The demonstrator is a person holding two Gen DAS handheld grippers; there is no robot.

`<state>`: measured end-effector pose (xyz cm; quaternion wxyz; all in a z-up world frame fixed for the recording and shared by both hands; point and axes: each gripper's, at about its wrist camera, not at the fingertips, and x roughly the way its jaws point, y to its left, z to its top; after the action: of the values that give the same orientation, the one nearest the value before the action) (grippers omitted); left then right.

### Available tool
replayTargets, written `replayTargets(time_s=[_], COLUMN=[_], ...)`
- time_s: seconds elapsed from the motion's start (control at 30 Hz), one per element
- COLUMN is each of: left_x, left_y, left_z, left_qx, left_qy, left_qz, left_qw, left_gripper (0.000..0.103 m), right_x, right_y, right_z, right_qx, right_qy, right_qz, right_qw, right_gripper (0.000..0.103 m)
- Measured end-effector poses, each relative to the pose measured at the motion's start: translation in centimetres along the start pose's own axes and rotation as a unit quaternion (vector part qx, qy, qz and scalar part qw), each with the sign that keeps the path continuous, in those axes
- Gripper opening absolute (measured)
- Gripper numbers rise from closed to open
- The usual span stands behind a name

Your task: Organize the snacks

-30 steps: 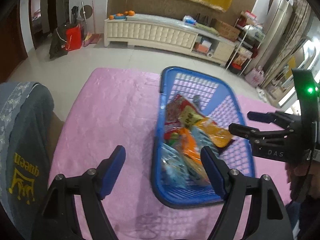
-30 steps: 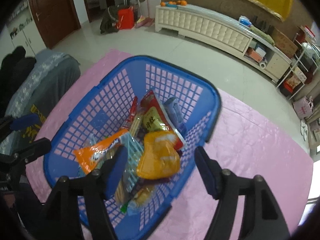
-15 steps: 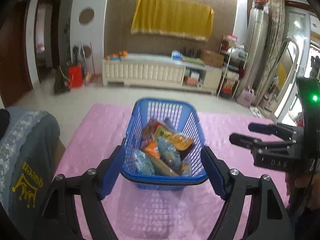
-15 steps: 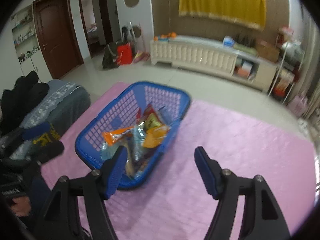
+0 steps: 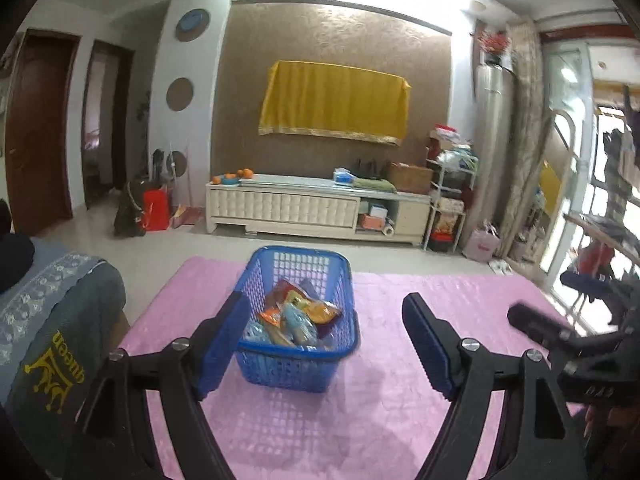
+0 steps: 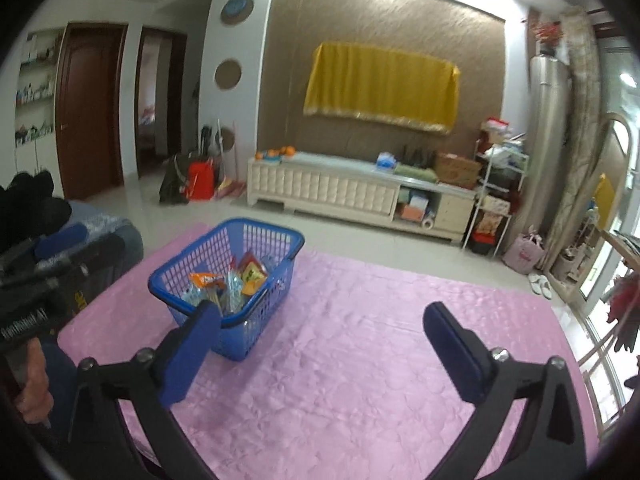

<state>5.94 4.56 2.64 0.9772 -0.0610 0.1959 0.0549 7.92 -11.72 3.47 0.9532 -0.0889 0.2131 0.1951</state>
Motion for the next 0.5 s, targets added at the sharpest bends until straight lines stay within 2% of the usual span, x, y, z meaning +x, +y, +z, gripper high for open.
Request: replayTargets(time_s=[0.07,0.17,0.2,0.33,0.5], left_x=[-1.1,-3.0,-3.5,-4.6,-5.9], left_y=[-0.9,-2.1,-2.2,-1.5,-1.4], left_z=[-0.7,-1.5,-1.6,-2.2,-3.5], left_qx=[0.013,0.041,0.041,0.022,0.019], left_qy=[-0.007,-0.028,-0.033,-0.034,-0.029], left_qz=[-0.006,0.018,0.025,0.011,0.011], left_qw=[0.9999,0.9986,0.9983,0.9991,0.9993], left_gripper=[0.094,0.096,0.101,0.103,0.103], right_x=[-1.4,-3.2,-3.8,-5.3,-6.1], right_y=[0.2,0.6,0.6,0.4,0.7], right_z=[-0.7,-1.6,-1.8,-2.9,-4.2], right_qx=[0.001,0.004,0.009,0.031,0.044], right_qy=[-0.007,-0.019,-0.022,-0.031,-0.027], right_qz=[-0.010,-0.027,-0.033,-0.032,-0.038], right_qw=[1.000,0.999,0.999,0.999,0.998], right_gripper=[0.103,0.103,0.103,0.103,0.103])
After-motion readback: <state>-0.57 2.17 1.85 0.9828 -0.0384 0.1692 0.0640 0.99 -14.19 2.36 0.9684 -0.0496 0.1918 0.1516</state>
